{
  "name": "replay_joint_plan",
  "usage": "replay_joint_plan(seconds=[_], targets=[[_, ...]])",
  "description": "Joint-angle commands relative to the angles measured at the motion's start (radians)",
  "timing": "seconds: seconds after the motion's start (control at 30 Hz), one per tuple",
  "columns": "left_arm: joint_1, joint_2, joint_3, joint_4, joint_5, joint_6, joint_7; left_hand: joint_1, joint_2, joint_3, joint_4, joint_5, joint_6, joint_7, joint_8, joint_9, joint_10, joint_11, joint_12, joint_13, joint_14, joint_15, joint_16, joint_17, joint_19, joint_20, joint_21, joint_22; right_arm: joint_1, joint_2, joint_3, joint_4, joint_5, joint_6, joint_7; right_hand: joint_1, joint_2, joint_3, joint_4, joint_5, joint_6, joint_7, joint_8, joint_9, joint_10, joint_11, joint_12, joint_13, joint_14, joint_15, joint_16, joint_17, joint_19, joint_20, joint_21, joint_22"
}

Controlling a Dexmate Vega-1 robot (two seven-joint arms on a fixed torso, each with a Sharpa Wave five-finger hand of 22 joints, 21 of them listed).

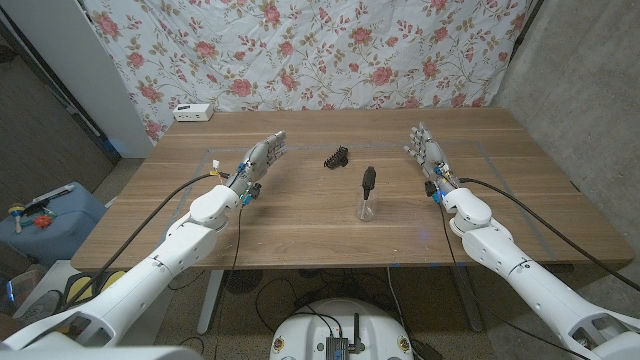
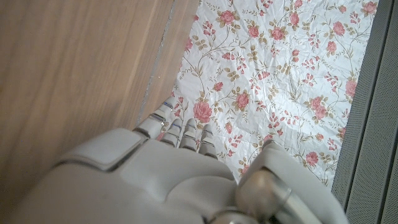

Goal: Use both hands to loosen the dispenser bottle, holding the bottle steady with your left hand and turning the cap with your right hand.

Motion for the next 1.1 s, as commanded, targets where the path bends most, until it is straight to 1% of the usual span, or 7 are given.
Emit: replay_joint_plan(seconds=[0.03, 0.33, 0.5, 0.6, 0.67, 0.93, 1.1], targets=[[0.006, 0.032, 0.020, -0.047, 0.018, 0.002, -0.050, 0.010, -0.025, -0.002, -0.021, 0.008, 0.004, -0.016, 0.011, 0.003, 0.007, -0.015, 0.010, 0.002, 0.004, -0.020, 0.006, 0.003, 0.004, -0.005, 0.000, 0.000, -0.012, -0.005, 0.009, 0.002, 0.006, 0.012, -0.001, 0.011, 0.000, 0.000, -0.002, 0.005, 0.001, -0.007, 0.005, 0.001, 0.004, -0.003, 0.001, 0.002, 0.008, -0.021, 0.005, 0.003, 0.011, -0.039, 0.005, 0.005], [0.014, 0.046, 0.027, -0.054, -0.005, -0.003, -0.106, 0.046, -0.060, -0.012, -0.060, 0.019, 0.006, -0.031, 0.011, 0.003, 0.015, -0.029, 0.009, 0.002, 0.014, -0.036, 0.006, 0.004, 0.003, -0.006, -0.001, 0.000, 0.005, 0.006, -0.001, 0.020, -0.010, 0.010, -0.011, 0.012, 0.001, 0.001, -0.004, 0.006, -0.001, -0.007, 0.004, 0.001, 0.005, -0.005, 0.001, 0.002, 0.006, -0.021, 0.004, 0.002, 0.010, -0.039, 0.005, 0.005], [0.003, 0.071, 0.038, -0.065, 0.006, 0.014, -0.139, 0.112, -0.097, -0.018, -0.107, 0.039, 0.006, -0.043, 0.014, 0.003, 0.030, -0.041, 0.011, 0.002, 0.034, -0.049, 0.009, 0.004, 0.000, 0.002, -0.002, 0.000, 0.013, 0.015, -0.005, 0.028, -0.023, 0.012, -0.025, 0.012, 0.002, 0.001, -0.005, 0.006, -0.001, -0.004, 0.004, 0.001, 0.004, -0.004, 0.000, 0.002, 0.006, -0.021, 0.004, 0.001, 0.010, -0.039, 0.005, 0.005], [-0.007, 0.074, 0.042, -0.059, 0.004, 0.017, -0.158, 0.140, -0.111, -0.022, -0.119, 0.047, 0.009, -0.045, 0.016, 0.004, 0.034, -0.041, 0.011, 0.002, 0.042, -0.051, 0.009, 0.004, -0.007, 0.013, -0.004, 0.000, 0.015, 0.019, -0.008, 0.028, -0.030, 0.010, -0.035, 0.012, 0.002, 0.002, -0.005, 0.007, -0.002, -0.003, 0.005, 0.001, 0.005, -0.003, 0.000, 0.002, 0.007, -0.022, 0.005, 0.001, 0.010, -0.040, 0.005, 0.005], [-0.016, 0.075, 0.046, -0.051, 0.005, 0.015, -0.172, 0.160, -0.120, -0.024, -0.124, 0.052, 0.008, -0.045, 0.016, 0.004, 0.039, -0.041, 0.011, 0.002, 0.046, -0.053, 0.009, 0.004, -0.012, 0.022, -0.005, 0.000, 0.015, 0.019, -0.010, 0.025, -0.035, 0.006, -0.044, 0.013, 0.003, 0.002, -0.005, 0.007, -0.001, -0.003, 0.005, 0.001, 0.006, -0.005, 0.000, 0.002, 0.007, -0.021, 0.005, 0.001, 0.010, -0.040, 0.005, 0.005], [-0.062, 0.074, 0.072, -0.021, 0.017, 0.017, -0.235, 0.223, -0.143, -0.033, -0.130, 0.068, 0.016, -0.049, 0.018, 0.004, 0.054, -0.044, 0.012, 0.003, 0.064, -0.056, 0.010, 0.004, -0.026, 0.024, -0.006, 0.001, 0.004, 0.016, -0.007, 0.007, -0.044, -0.001, -0.069, 0.013, 0.004, 0.003, -0.006, 0.007, -0.001, -0.003, 0.005, 0.001, 0.006, -0.005, 0.000, 0.002, 0.007, -0.021, 0.005, 0.000, 0.009, -0.039, 0.005, 0.005], [-0.090, 0.068, 0.095, -0.008, 0.030, 0.021, -0.271, 0.279, -0.159, -0.042, -0.132, 0.081, 0.024, -0.050, 0.020, 0.005, 0.064, -0.045, 0.012, 0.003, 0.077, -0.059, 0.010, 0.004, -0.041, 0.039, -0.007, 0.001, 0.003, 0.009, -0.003, 0.002, -0.037, -0.008, -0.062, 0.013, 0.005, 0.003, -0.006, 0.008, -0.003, -0.002, 0.005, 0.001, 0.004, -0.004, -0.002, 0.002, 0.005, -0.021, 0.005, 0.000, 0.008, -0.040, 0.005, 0.005]])
